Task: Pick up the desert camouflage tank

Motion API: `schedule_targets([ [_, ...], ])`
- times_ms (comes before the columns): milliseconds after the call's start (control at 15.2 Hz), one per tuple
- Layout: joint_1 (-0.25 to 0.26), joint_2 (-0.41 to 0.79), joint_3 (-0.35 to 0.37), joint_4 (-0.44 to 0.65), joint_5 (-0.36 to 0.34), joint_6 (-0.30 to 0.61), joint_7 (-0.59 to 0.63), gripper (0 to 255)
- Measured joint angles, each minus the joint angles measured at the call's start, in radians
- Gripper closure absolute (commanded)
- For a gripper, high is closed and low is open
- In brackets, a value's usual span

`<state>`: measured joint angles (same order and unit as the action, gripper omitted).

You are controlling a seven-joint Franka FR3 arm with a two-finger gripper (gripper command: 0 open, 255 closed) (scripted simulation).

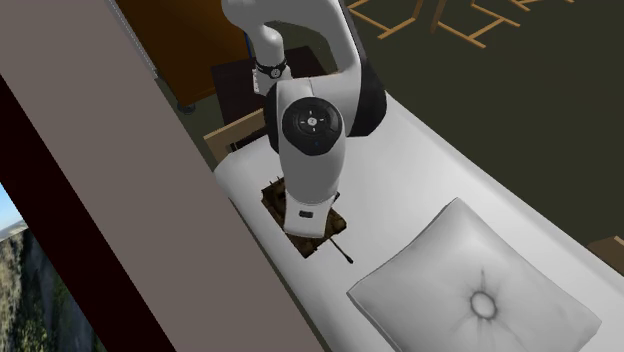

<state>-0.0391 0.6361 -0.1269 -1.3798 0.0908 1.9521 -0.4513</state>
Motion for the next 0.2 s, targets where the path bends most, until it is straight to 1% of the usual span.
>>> schedule_targets([
  [198,-0.001,-0.017,-0.002,0.011,-0.002,-0.028,-0.001,255],
])
